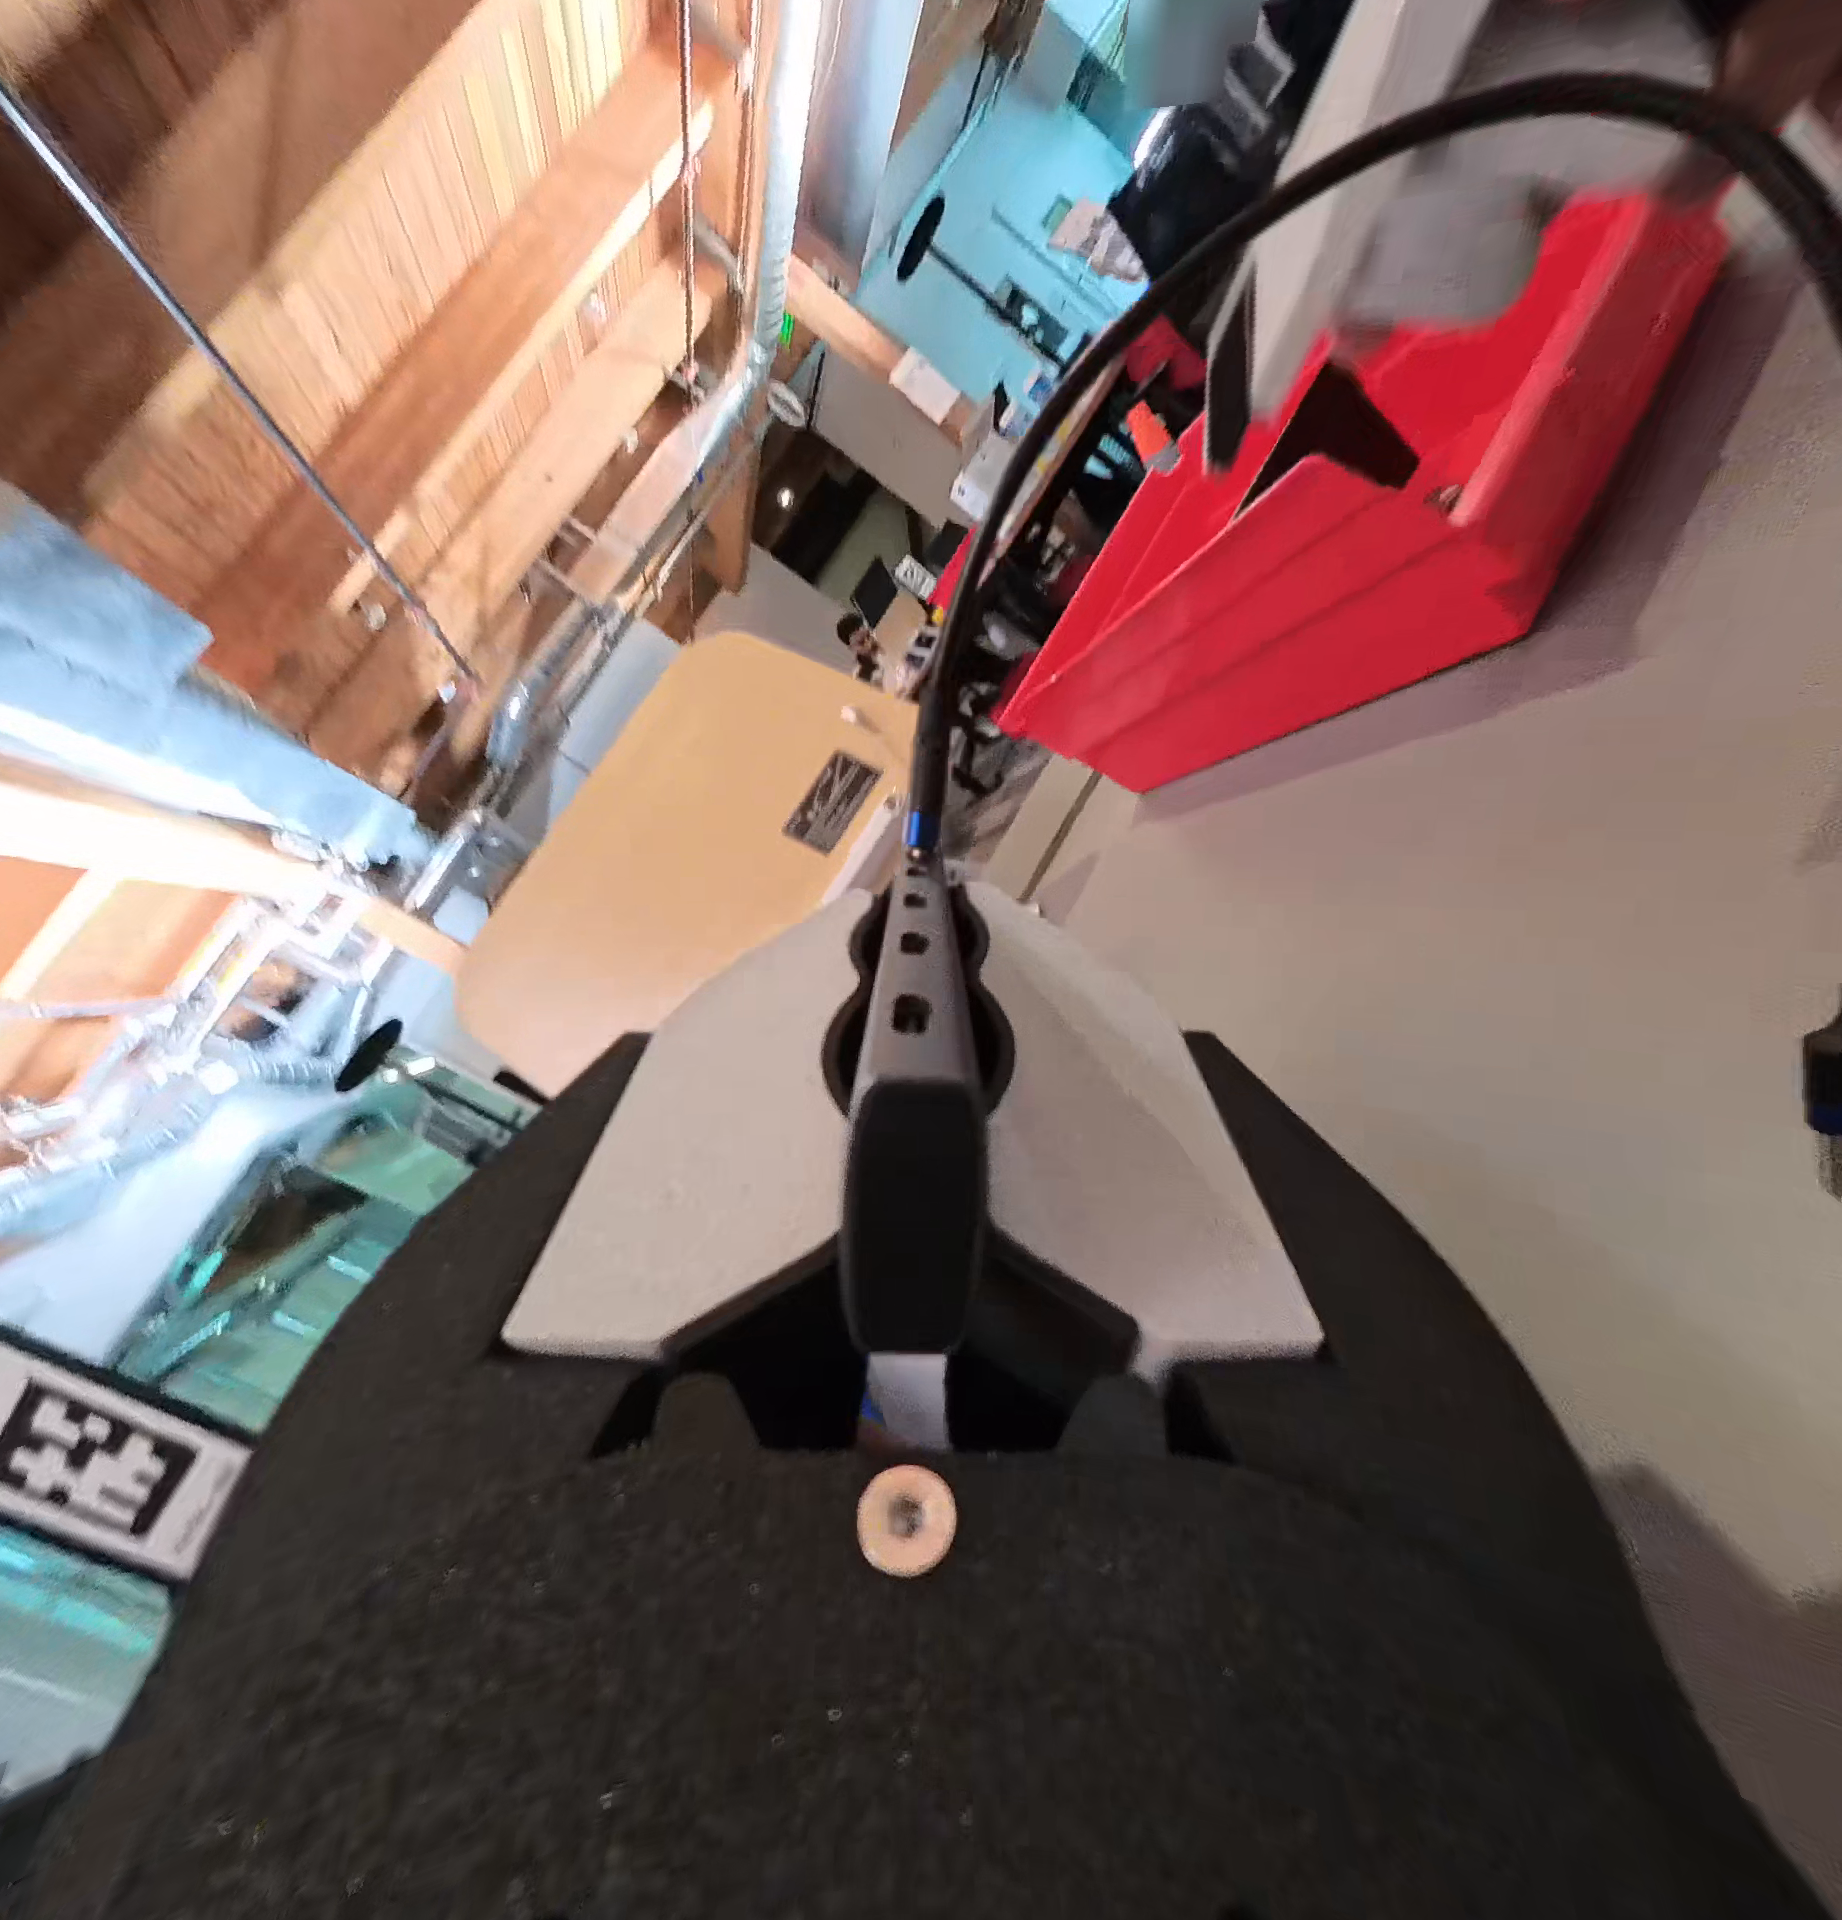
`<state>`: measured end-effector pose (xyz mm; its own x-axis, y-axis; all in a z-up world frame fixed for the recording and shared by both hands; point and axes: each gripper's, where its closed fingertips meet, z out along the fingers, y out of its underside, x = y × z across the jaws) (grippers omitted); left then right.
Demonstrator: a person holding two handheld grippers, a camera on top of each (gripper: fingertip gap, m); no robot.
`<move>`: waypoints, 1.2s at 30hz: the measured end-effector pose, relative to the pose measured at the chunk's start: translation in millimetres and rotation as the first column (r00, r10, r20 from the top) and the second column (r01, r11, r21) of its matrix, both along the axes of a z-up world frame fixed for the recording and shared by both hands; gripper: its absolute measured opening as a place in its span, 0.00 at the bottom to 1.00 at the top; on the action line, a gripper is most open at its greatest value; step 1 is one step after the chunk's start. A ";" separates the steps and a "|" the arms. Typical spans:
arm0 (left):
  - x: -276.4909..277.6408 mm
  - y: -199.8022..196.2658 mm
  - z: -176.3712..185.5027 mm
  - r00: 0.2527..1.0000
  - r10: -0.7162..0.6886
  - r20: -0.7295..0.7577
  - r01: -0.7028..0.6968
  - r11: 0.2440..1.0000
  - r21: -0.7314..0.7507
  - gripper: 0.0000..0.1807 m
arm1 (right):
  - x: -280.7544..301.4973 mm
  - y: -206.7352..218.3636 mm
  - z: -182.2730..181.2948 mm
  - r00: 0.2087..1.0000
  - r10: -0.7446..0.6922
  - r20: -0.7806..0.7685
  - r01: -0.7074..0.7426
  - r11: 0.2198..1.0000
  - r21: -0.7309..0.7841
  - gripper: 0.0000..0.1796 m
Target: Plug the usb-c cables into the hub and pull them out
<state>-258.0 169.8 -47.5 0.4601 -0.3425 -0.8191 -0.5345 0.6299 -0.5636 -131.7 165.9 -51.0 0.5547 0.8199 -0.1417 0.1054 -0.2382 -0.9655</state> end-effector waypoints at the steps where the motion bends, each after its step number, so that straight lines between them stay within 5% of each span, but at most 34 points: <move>1: 5.5 -6.9 1.6 1.000 -0.027 -0.007 0.027 0.999 0.018 0.06 | -10.2 -4.8 -9.8 1.000 0.014 -0.009 -0.014 1.000 0.002 0.17; 6: 24.5 -24.0 -4.1 0.996 -0.063 -0.067 0.066 0.997 0.051 0.06 | -69.2 -31.4 -22.8 0.992 0.123 -0.002 -0.123 0.990 0.062 0.18; 16: 29.9 -28.5 -12.1 0.994 -0.050 -0.100 0.055 0.998 0.040 0.06 | -95.0 -26.5 -3.7 0.999 -0.038 -0.027 0.043 0.979 0.200 0.06; 28: 27.6 -13.2 -20.9 0.991 0.052 -0.119 -0.060 0.996 -0.064 0.04 | -92.2 -17.6 -12.7 0.988 -0.065 -0.143 0.066 0.998 0.008 0.05; 30: -9.6 24.6 -25.6 0.966 0.232 -0.117 -0.247 0.959 -0.137 0.06 | -72.4 -14.2 1.0 0.974 -0.115 -0.195 0.126 0.991 0.045 0.05; 32: -47.3 50.7 -19.2 0.956 0.287 -0.055 -0.292 0.931 -0.220 0.06 | -27.1 -7.7 19.6 0.942 -0.184 -0.281 0.201 0.979 0.033 0.05; 36: 2.7 11.0 -10.1 0.993 0.111 -0.046 -0.118 0.972 -0.201 0.06 | 16.9 9.0 27.6 0.961 -0.223 -0.161 0.232 0.972 0.040 0.06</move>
<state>-255.3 180.8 -57.7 0.4784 -0.4504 -0.7538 -0.6177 0.4375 -0.6535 -114.8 174.9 -23.4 0.7029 0.6838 -0.1960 -0.0963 -0.1815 -0.9787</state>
